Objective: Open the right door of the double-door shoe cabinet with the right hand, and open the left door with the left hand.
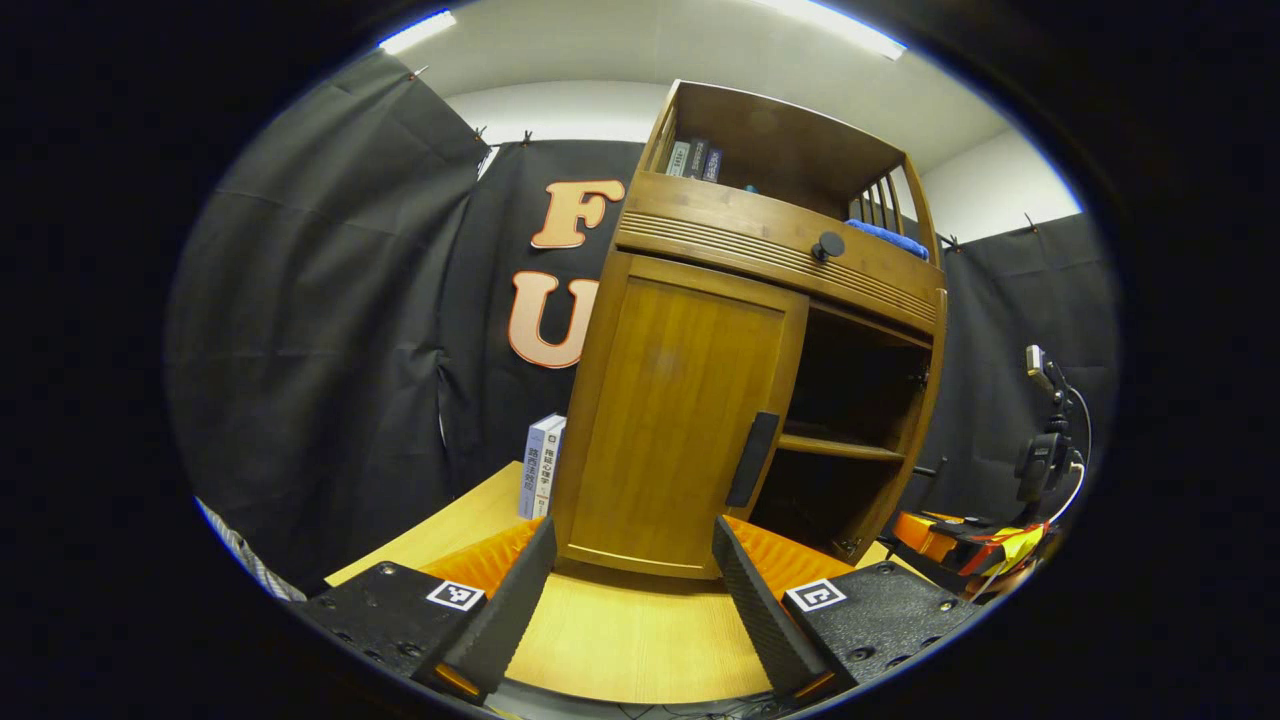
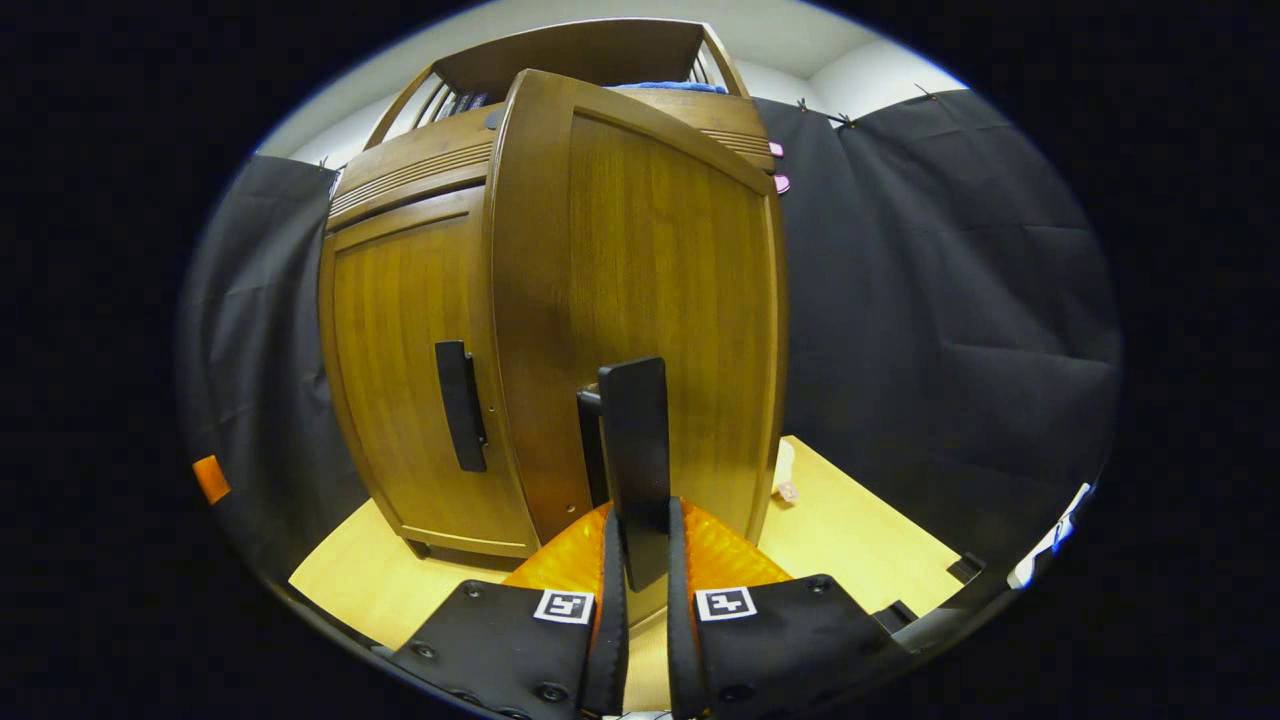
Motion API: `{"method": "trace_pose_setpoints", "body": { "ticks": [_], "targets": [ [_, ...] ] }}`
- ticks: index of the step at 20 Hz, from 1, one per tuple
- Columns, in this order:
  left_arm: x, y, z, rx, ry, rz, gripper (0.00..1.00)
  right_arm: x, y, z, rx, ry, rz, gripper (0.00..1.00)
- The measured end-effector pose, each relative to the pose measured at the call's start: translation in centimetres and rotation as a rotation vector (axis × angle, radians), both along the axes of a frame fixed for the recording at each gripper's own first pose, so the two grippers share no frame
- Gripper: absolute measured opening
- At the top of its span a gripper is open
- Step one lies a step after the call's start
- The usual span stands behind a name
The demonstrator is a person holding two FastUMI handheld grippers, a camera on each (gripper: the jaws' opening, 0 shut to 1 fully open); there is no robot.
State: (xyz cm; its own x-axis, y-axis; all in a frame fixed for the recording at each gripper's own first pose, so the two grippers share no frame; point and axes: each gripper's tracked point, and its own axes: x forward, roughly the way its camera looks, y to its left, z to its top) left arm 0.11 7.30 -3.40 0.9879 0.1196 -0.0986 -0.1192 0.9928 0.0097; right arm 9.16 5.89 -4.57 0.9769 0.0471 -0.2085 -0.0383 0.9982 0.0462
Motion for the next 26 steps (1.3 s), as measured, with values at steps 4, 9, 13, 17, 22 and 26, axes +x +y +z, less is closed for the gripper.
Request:
{"method": "trace_pose_setpoints", "body": {
  "ticks": [4, 9, 13, 17, 22, 26],
  "targets": [
    [0.6, -0.7, -0.5, 0.001, 0.009, -0.030, 0.92, -0.9, -1.0, -0.1, 0.012, 0.008, -0.032, 0.23],
    [0.9, -1.5, -1.1, 0.000, 0.024, -0.056, 0.92, -2.6, -2.3, -0.2, 0.005, 0.024, -0.060, 0.12],
    [1.2, -2.4, -1.3, 0.006, 0.028, -0.076, 0.92, -3.0, -3.3, -0.3, 0.016, 0.015, -0.074, 0.11],
    [1.5, -3.3, -1.5, 0.011, 0.036, -0.093, 0.95, -3.4, -4.8, -0.2, 0.014, 0.007, -0.100, 0.11],
    [2.0, -4.2, -1.9, 0.014, 0.037, -0.104, 0.92, -4.1, -6.9, -0.2, 0.009, 0.003, -0.123, 0.11],
    [2.5, -5.1, -2.1, 0.013, 0.040, -0.113, 0.92, -4.6, -8.2, 0.5, -0.005, -0.019, -0.125, 0.06]
  ]
}}
